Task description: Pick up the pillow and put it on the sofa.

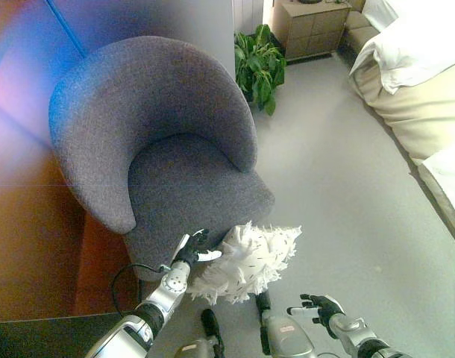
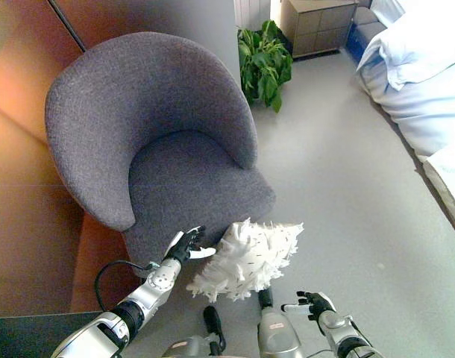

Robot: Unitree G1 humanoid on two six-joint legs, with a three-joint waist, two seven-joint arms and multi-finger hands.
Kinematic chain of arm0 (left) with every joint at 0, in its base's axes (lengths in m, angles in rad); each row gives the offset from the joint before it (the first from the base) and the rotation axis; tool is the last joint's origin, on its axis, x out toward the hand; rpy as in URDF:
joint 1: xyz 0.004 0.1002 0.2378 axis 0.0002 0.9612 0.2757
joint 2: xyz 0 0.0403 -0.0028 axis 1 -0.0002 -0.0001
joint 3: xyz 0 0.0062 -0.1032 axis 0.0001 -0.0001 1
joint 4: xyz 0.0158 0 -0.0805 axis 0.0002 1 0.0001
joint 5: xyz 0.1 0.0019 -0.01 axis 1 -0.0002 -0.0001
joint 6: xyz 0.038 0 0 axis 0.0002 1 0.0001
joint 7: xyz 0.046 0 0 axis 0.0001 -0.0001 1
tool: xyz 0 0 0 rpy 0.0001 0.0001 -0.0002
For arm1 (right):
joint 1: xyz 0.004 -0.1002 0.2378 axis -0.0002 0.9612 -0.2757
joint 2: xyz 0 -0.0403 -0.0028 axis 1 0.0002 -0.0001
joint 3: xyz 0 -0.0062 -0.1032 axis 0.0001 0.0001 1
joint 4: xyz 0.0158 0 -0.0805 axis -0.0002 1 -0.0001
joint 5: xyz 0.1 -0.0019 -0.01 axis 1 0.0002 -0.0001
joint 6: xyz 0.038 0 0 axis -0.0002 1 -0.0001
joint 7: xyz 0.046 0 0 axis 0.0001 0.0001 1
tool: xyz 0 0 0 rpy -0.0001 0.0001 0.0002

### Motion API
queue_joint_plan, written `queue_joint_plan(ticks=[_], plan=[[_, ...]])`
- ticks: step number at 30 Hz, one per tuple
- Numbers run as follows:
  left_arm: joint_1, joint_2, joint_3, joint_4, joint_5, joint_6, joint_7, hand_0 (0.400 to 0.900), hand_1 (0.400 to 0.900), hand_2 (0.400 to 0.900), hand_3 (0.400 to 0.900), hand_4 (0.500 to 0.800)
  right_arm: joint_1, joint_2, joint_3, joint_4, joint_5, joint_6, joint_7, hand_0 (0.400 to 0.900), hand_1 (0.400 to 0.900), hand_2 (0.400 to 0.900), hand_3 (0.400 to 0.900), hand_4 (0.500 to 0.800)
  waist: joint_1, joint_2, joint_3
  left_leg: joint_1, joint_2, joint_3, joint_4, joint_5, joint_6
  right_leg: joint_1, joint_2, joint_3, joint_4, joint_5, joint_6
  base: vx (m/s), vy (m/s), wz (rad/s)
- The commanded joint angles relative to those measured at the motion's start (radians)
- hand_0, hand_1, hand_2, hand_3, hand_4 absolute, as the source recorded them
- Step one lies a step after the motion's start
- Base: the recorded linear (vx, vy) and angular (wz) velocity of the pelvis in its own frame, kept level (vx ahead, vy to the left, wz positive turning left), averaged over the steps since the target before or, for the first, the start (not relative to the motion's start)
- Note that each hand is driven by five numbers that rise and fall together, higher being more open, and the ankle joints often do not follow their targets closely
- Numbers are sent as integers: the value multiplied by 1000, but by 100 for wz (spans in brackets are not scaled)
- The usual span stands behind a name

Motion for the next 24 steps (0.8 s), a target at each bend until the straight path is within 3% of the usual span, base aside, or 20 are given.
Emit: queue_joint_plan(ticks=[1, 16, 24], plan=[[-53, -2, 24, -27, 46, -55, 20, 900, 900, 900, 900, 800, -18, -16, -2, 20, -8, -12, 5, 900, 900, 900, 900, 800, 7, -28, -19, -31, 25, -16, 148, -134, -32, 0, -61, 15, 109, -155, 107, 0, 0, 0], [-55, -7, 24, -27, 31, -63, 5, 900, 900, 900, 900, 800, -23, -14, -3, 25, -13, -18, 6, 900, 900, 900, 900, 800, 7, -28, -14, -33, 27, -16, 149, -135, -32, -3, -61, 15, 110, -154, 108, 0, 0, 0], [-97, 0, 14, -28, 12, -56, 12, 900, 900, 900, 900, 800, -67, -18, 16, 10, -5, -26, -8, 900, 900, 900, 900, 800, 1, -32, 27, -69, 31, -12, 159, -130, -32, -45, -63, 23, 126, -149, 111, -44, -4, -2]])
